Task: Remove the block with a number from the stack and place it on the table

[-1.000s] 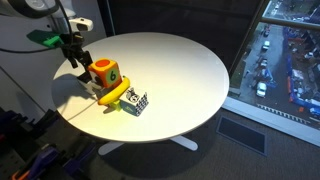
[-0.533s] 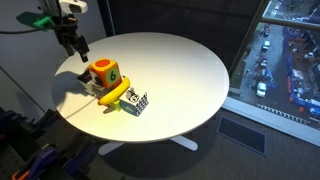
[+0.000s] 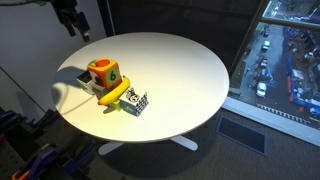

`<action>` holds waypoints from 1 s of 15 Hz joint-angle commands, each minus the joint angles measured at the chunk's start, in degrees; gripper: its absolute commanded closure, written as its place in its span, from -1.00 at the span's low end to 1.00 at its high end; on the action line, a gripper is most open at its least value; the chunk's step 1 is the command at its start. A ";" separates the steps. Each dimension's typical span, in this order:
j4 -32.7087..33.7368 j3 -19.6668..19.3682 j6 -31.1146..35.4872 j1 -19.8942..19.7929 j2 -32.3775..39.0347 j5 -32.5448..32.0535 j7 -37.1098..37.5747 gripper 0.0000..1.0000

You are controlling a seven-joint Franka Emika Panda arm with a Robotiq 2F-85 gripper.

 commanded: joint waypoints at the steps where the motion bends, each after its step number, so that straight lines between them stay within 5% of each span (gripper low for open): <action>1: 3.08 1.03 -3.14 -0.75 -1.23 -0.46 1.93 -1.00; 15: 7.30 2.62 -19.33 -1.07 -10.20 1.01 6.21 -1.00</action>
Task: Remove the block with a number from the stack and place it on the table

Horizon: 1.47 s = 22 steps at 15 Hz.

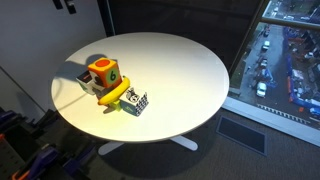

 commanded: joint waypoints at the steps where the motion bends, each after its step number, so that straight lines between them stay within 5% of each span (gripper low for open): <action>1: 0.62 1.43 -4.73 -1.02 -3.65 0.77 2.29 -1.00; 10: 0.60 2.03 -11.69 -2.10 -10.23 0.73 3.07 -1.00; 22: -0.09 1.71 -17.45 -1.66 -18.25 3.87 -5.92 -1.00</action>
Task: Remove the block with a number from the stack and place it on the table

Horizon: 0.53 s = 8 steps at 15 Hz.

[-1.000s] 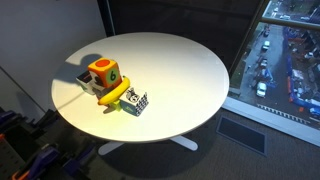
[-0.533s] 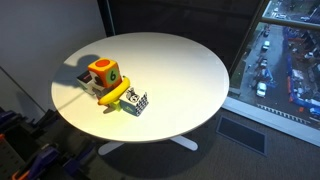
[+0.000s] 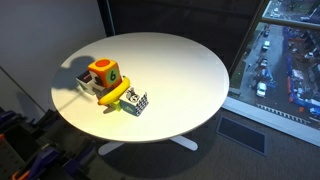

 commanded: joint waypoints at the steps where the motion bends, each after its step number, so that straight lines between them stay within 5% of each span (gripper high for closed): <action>1: -0.13 0.03 -2.94 -0.55 -2.52 2.72 -5.44 -1.00; 8: 0.01 0.90 -2.98 -1.07 -2.50 1.85 -5.93 -1.00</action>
